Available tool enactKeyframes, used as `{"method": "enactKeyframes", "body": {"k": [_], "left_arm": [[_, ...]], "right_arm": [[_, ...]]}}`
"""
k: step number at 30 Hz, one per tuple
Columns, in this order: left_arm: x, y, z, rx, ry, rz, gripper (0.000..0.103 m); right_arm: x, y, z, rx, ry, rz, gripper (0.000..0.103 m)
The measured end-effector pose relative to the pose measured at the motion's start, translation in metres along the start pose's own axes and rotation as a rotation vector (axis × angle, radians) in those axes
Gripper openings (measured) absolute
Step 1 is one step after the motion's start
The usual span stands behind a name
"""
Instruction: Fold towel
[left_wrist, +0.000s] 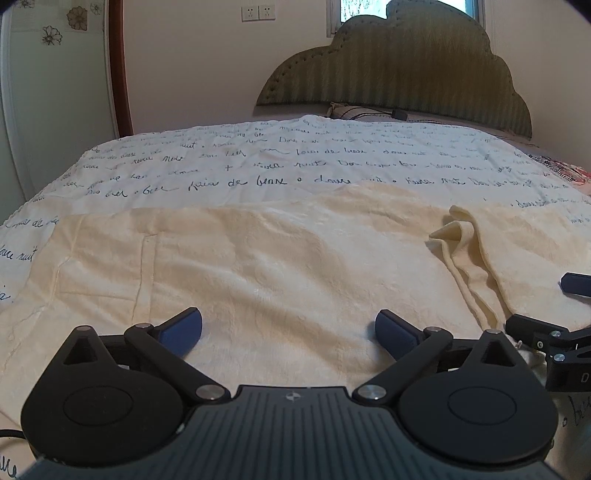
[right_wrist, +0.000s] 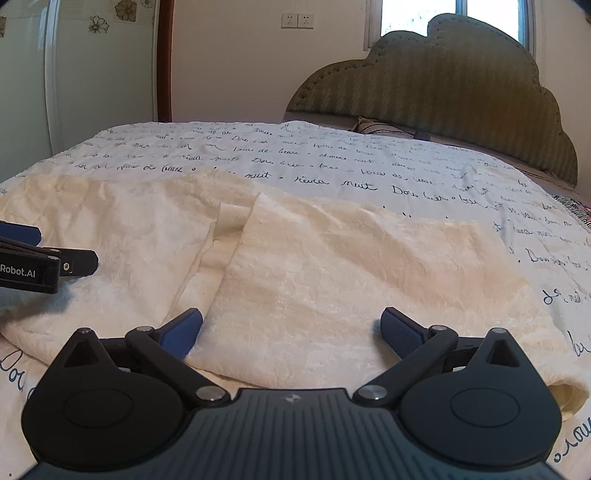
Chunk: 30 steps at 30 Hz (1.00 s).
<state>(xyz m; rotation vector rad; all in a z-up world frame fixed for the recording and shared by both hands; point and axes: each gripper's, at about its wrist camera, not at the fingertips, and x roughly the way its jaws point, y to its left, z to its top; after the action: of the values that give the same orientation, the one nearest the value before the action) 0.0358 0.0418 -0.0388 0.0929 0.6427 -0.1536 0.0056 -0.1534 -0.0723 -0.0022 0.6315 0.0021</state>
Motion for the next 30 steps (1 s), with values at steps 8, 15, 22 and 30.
{"method": "enactKeyframes", "body": {"k": [8, 15, 22, 30], "left_arm": [[0.0, 0.001, -0.001, 0.0, -0.001, 0.0, 0.103], [-0.012, 0.013, 0.004, -0.037, 0.019, -0.021, 0.101], [-0.072, 0.082, 0.01, -0.111, -0.063, 0.099, 0.101], [-0.165, 0.188, 0.01, -0.045, -0.144, 0.532, 0.102]], "right_arm": [[0.0, -0.001, -0.001, 0.0, -0.001, -0.002, 0.103], [0.001, 0.001, 0.001, 0.004, -0.001, -0.007, 0.103], [0.001, 0.001, 0.002, 0.014, 0.004, -0.001, 0.103], [0.002, -0.001, 0.004, 0.02, 0.018, 0.007, 0.103]]}}
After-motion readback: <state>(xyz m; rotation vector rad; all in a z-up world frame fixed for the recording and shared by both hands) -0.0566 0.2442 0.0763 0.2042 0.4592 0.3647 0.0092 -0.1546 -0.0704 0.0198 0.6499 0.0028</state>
